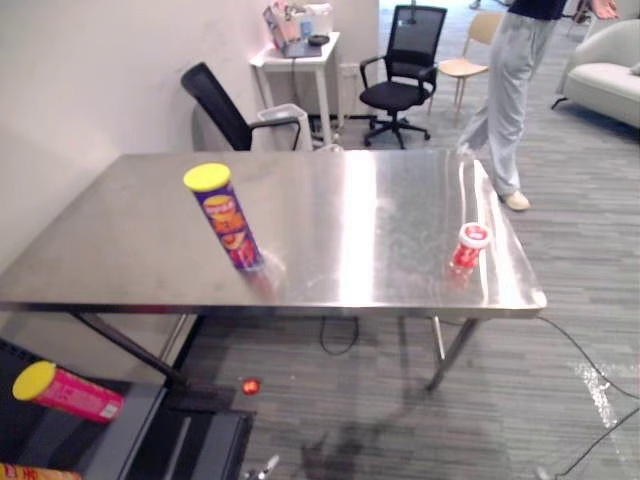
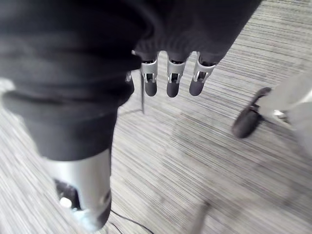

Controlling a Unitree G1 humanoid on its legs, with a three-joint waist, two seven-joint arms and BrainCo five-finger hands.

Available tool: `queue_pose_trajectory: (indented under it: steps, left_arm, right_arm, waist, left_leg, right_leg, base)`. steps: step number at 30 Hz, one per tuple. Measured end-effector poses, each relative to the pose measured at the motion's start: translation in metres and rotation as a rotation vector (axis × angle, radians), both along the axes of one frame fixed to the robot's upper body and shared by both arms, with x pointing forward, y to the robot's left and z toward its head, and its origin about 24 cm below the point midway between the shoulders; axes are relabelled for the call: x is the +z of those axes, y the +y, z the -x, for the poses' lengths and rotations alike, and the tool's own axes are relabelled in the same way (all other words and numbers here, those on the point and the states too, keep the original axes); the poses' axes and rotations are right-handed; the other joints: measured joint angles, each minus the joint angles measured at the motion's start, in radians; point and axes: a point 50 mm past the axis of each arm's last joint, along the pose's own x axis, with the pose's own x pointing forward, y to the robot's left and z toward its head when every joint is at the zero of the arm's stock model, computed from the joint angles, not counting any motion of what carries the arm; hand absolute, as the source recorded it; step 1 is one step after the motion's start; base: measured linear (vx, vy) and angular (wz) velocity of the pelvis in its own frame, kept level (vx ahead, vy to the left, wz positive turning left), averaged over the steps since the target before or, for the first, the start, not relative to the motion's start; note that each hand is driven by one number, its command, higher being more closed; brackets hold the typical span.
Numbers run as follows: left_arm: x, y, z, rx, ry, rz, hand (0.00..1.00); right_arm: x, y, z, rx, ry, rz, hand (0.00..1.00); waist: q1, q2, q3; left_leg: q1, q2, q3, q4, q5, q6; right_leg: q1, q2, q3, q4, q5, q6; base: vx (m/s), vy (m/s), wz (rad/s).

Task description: Put the gum and the chips on the shelf.

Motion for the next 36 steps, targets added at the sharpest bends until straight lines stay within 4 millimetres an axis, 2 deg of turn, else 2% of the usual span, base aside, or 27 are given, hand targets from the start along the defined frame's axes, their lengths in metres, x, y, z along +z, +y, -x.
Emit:
queue_pose_trajectory:
  steps: [3,4,6,8,10,11,12,14,17,22,28,36]
  left_arm:
    - [-0.001,0.002,0.012,0.029,0.022,0.001,0.00]
    - [-0.001,0.003,0.015,0.037,0.028,0.000,0.00]
    - [-0.001,0.004,0.025,0.057,0.048,-0.005,0.00]
    - [-0.001,0.005,0.027,0.064,0.054,-0.006,0.00]
    - [-0.001,0.004,0.029,0.069,0.056,-0.007,0.00]
    - [-0.001,0.004,0.028,0.070,0.054,-0.007,0.00]
    - [-0.001,0.003,0.027,0.074,0.048,-0.006,0.00]
    - [0.000,0.001,0.022,0.064,0.030,-0.008,0.00]
    - [0.000,0.002,0.022,0.047,0.024,-0.013,0.00]
    - [0.002,0.003,0.016,0.009,0.004,-0.020,0.00]
    - [0.003,0.003,0.016,-0.015,-0.003,-0.015,0.00]
    - [0.003,0.004,0.017,-0.032,0.002,-0.014,0.00]
  right_arm:
    - [0.018,-0.037,0.001,-0.131,-0.037,0.097,0.00]
    - [0.021,-0.043,0.000,-0.149,-0.043,0.113,0.00]
    - [0.042,-0.066,-0.017,-0.131,-0.088,0.229,0.00]
    - [0.062,-0.080,-0.036,-0.059,-0.126,0.341,0.00]
    - [0.109,-0.094,-0.080,0.078,-0.236,0.564,0.00]
    - [0.122,-0.095,-0.090,0.107,-0.268,0.621,0.00]
    - [0.146,-0.094,-0.106,0.170,-0.308,0.730,0.00]
    - [0.178,-0.084,-0.130,0.300,-0.333,0.901,0.00]
    - [0.191,-0.071,-0.146,0.416,-0.324,1.002,0.00]
    - [0.189,-0.052,-0.163,0.600,-0.303,1.037,0.00]
    - [0.202,-0.033,-0.172,0.751,-0.362,1.098,0.00]
    - [0.215,-0.009,-0.186,0.866,-0.461,1.137,0.00]
  waist:
    - [-0.007,-0.010,-0.007]
    - [-0.009,-0.014,-0.011]
    - [-0.012,-0.023,-0.025]
    - [-0.015,-0.025,-0.027]
    - [-0.022,-0.021,-0.032]
    - [-0.022,-0.019,-0.036]
    - [-0.026,-0.017,-0.042]
    - [-0.026,-0.015,-0.045]
    - [-0.018,-0.015,-0.050]
    - [-0.004,-0.015,-0.053]
    - [-0.003,-0.016,-0.053]
    - [0.000,-0.020,-0.050]
  left_leg:
    - [0.007,-0.003,-0.022,-0.049,0.023,-0.008]
    - [0.007,-0.003,-0.022,-0.054,0.025,-0.007]
    - [0.011,-0.004,-0.017,-0.080,0.038,-0.012]
    - [0.012,-0.005,-0.012,-0.081,0.037,-0.012]
    - [0.014,-0.006,0.012,-0.080,0.035,-0.010]
    - [0.012,-0.006,0.015,-0.079,0.033,-0.009]
    - [0.010,-0.006,0.015,-0.079,0.030,-0.008]
    - [0.011,-0.004,0.015,-0.078,0.026,-0.008]
    - [0.010,0.000,0.009,-0.078,0.022,-0.009]
    - [0.003,-0.002,0.004,-0.068,0.010,-0.008]
    - [-0.016,-0.004,-0.020,-0.036,-0.003,-0.004]
    - [-0.051,-0.004,-0.048,-0.013,-0.002,-0.002]
  right_leg:
    - [-0.005,0.008,-0.007,-0.012,-0.002,0.009]
    - [-0.009,0.008,-0.007,-0.012,-0.001,0.010]
    - [-0.019,0.011,-0.003,-0.013,0.003,0.003]
    - [-0.020,0.010,0.003,-0.012,0.004,0.004]
    - [-0.034,0.011,0.025,-0.011,0.014,0.020]
    - [-0.037,0.011,0.028,-0.011,0.016,0.022]
    - [-0.039,0.011,0.028,-0.011,0.016,0.022]
    - [-0.038,0.015,0.029,-0.011,0.016,0.022]
    - [-0.035,0.019,0.023,-0.011,0.016,0.021]
    - [-0.036,0.017,0.021,-0.010,0.016,0.021]
    - [-0.037,0.011,0.012,-0.009,0.015,0.021]
    - [-0.051,0.009,-0.003,-0.007,0.015,0.022]
  base:
    - [-0.06,-0.033,0.06]
    - [0.00,0.000,0.00]
    - [0.02,-0.013,-0.06]
    - [0.03,0.002,-0.10]
    - [0.05,0.012,-0.26]
    - [0.08,0.005,-0.17]
    - [0.07,-0.002,-0.04]
    - [0.07,-0.010,-0.03]
    - [0.07,-0.020,0.03]
    - [0.02,-0.006,0.01]
    - [-0.01,-0.012,0.05]
    - [-0.04,-0.021,0.07]
